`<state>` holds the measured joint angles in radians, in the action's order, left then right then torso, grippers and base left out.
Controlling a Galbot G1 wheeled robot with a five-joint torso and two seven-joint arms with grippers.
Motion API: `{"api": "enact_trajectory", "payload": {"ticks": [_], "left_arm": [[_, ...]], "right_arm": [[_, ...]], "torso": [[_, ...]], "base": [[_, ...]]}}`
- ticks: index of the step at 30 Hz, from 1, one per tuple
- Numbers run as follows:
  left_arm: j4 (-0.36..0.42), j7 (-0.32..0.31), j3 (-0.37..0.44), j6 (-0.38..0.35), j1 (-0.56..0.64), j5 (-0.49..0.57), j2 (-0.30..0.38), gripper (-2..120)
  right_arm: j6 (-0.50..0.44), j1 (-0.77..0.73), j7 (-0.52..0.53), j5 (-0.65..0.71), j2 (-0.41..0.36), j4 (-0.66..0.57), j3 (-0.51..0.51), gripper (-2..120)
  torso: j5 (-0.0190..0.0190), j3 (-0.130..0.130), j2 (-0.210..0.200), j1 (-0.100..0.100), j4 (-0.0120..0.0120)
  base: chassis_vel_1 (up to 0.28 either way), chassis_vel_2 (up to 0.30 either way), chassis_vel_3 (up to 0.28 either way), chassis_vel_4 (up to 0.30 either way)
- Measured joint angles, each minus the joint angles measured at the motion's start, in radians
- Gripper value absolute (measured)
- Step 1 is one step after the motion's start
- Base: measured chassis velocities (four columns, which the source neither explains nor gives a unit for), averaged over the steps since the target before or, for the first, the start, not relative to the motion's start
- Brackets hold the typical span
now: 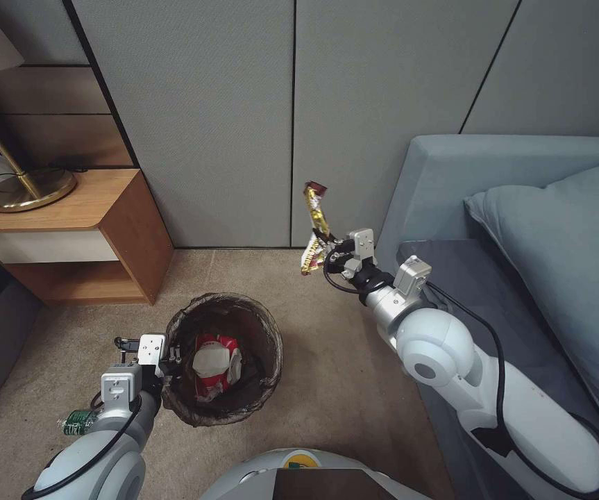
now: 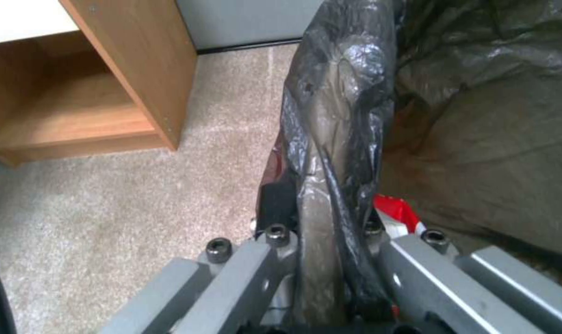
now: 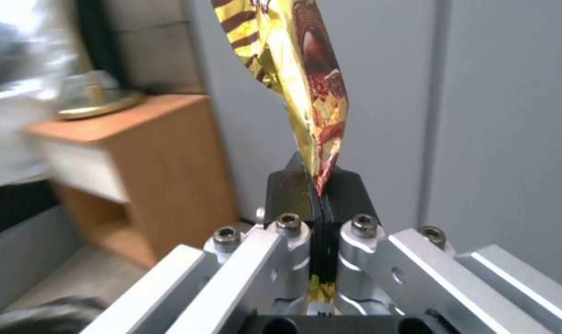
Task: Pick up the trash bin, then pick up the garbage from the floor and place it into the trash bin.
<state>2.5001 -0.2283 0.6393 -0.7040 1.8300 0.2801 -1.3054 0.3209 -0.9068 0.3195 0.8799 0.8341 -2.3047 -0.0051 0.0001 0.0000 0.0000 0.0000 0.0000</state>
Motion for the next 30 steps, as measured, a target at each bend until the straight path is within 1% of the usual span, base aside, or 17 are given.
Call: {"api": "enact_trajectory", "payload": {"ticks": [1,4,10,12,13,16,18,21,22,24,26,29,30], "left_arm": [[0.000,0.000,0.000,0.000,0.000,0.000,0.000,3],[0.000,-0.002,0.000,-0.004,0.001,0.009,0.003,3],[0.000,-0.004,0.001,-0.012,0.003,0.012,0.009,3],[0.000,-0.012,0.001,-0.019,0.007,0.020,0.012,3],[0.000,-0.012,0.001,-0.019,0.007,0.020,0.012,3],[0.000,-0.020,-0.001,-0.025,0.007,0.024,0.010,3],[0.000,-0.022,-0.001,-0.027,0.009,0.027,0.009,3],[0.000,-0.030,0.000,-0.031,0.012,0.038,0.009,3],[0.000,-0.030,0.000,-0.031,0.012,0.038,0.009,3],[0.000,-0.033,0.000,-0.031,0.012,0.039,0.005,3],[0.000,-0.034,0.000,-0.031,0.012,0.039,0.003,3],[0.000,-0.035,-0.001,-0.032,0.012,0.040,-0.003,3],[0.000,-0.035,-0.001,-0.032,0.012,0.040,-0.003,3]], "right_arm": [[0.000,0.000,0.000,0.000,0.000,0.000,0.000,0],[0.006,0.034,-0.071,0.023,-0.032,-0.026,-0.020,0],[0.035,0.067,-0.121,0.049,-0.059,-0.066,-0.056,0],[0.054,0.086,-0.193,0.050,-0.080,-0.090,-0.097,0],[0.054,0.086,-0.193,0.050,-0.080,-0.090,-0.097,0],[0.055,0.126,-0.232,0.044,-0.085,-0.086,-0.154,0],[0.055,0.142,-0.239,0.042,-0.084,-0.081,-0.171,0],[0.055,0.198,-0.253,0.036,-0.074,-0.065,-0.226,0],[0.055,0.198,-0.253,0.036,-0.074,-0.065,-0.226,0],[0.055,0.244,-0.271,0.020,-0.063,-0.051,-0.277,0],[0.055,0.255,-0.271,0.019,-0.061,-0.049,-0.291,0],[0.062,0.295,-0.272,0.019,-0.050,-0.041,-0.357,0],[0.062,0.295,-0.272,0.019,-0.050,-0.041,-0.357,0]], "torso": [[0.0000,0.000,0.000,0.000,0.0000],[-0.0001,0.000,0.000,0.000,0.0000],[-0.0001,0.000,0.000,0.000,0.0001],[-0.0001,0.000,0.000,0.000,-0.0001],[-0.0001,0.000,0.000,0.000,-0.0001],[-0.0001,0.000,0.000,0.000,0.0000],[-0.0001,0.000,0.000,0.000,-0.0001],[-0.0001,0.000,0.000,0.000,0.0001],[-0.0001,0.000,0.000,0.000,0.0001],[-0.0001,0.000,0.000,0.000,0.0003],[-0.0001,0.000,0.000,0.000,0.0003],[-0.0002,0.000,0.000,0.000,0.0002],[-0.0002,0.000,0.000,0.000,0.0002]], "base": [[0.000,0.000,0.000,0.000],[0.000,0.000,0.000,0.000],[0.000,0.000,0.000,0.000],[0.000,0.000,0.000,0.000],[0.000,0.000,0.000,0.000],[0.000,0.000,0.000,0.000],[0.000,0.000,0.000,0.000],[0.000,0.000,0.000,0.000],[0.000,0.000,0.000,0.000],[0.000,0.000,0.000,0.000],[0.000,0.000,0.000,0.000],[0.000,0.000,0.000,0.000],[0.000,0.000,0.000,0.000]]}}
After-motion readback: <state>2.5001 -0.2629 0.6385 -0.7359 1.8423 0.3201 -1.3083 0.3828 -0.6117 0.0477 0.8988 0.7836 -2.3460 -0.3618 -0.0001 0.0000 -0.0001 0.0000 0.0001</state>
